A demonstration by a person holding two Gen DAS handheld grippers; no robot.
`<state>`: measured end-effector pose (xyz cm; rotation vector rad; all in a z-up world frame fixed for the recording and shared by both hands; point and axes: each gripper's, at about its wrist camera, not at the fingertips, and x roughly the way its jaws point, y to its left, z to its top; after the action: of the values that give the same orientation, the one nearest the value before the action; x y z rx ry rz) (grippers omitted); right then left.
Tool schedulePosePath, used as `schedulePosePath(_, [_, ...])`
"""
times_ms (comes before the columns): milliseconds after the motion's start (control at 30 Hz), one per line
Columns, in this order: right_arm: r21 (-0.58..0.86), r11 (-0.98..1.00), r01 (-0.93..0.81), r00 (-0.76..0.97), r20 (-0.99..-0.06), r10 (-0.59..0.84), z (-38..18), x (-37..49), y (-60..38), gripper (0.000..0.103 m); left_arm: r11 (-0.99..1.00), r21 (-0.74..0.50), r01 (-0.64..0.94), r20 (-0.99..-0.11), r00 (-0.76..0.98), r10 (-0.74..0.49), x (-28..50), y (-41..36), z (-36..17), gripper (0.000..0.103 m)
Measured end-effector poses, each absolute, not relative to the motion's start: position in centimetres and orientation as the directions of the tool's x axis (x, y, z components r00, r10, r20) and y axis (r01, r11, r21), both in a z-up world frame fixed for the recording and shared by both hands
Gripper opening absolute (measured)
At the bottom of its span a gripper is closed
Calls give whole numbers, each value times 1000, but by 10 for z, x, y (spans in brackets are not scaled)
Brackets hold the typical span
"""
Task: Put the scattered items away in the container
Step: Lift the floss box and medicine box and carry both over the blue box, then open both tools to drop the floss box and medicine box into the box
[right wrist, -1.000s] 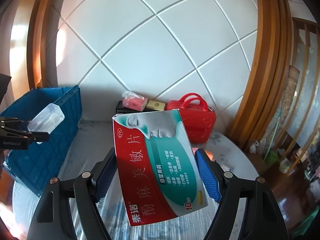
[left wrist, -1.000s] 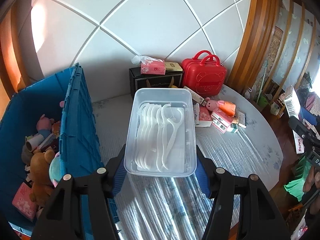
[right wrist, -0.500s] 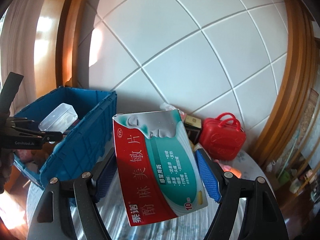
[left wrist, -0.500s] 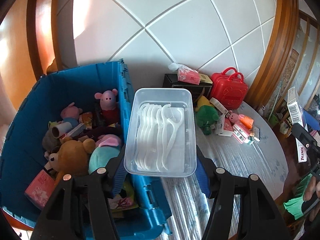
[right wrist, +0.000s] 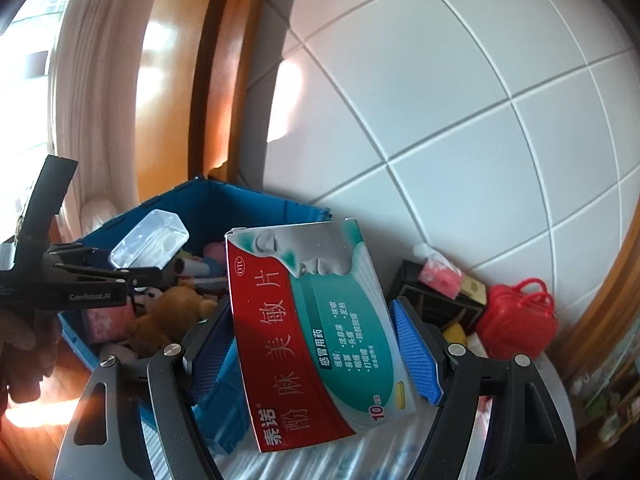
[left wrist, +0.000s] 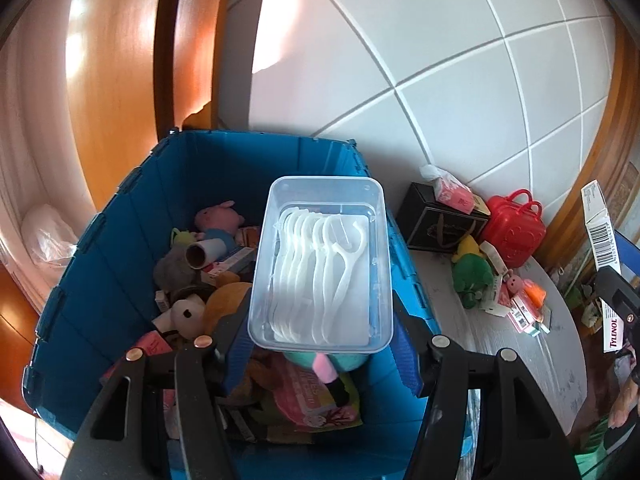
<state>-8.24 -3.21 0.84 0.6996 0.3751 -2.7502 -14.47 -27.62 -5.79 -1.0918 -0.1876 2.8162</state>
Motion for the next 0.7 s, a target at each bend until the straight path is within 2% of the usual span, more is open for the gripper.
schedulePosePath(433, [-123, -844, 522, -738, -561, -375, -13, -123, -143, 77, -988, -115, 99, -652, -758, 0, -156, -361, -54, 59])
schedulePosePath(700, [-133, -812, 568, -707, -584, -399, -27, -132, -175, 77, -985, -105, 134, -646, -763, -35, -161, -381, -50, 59])
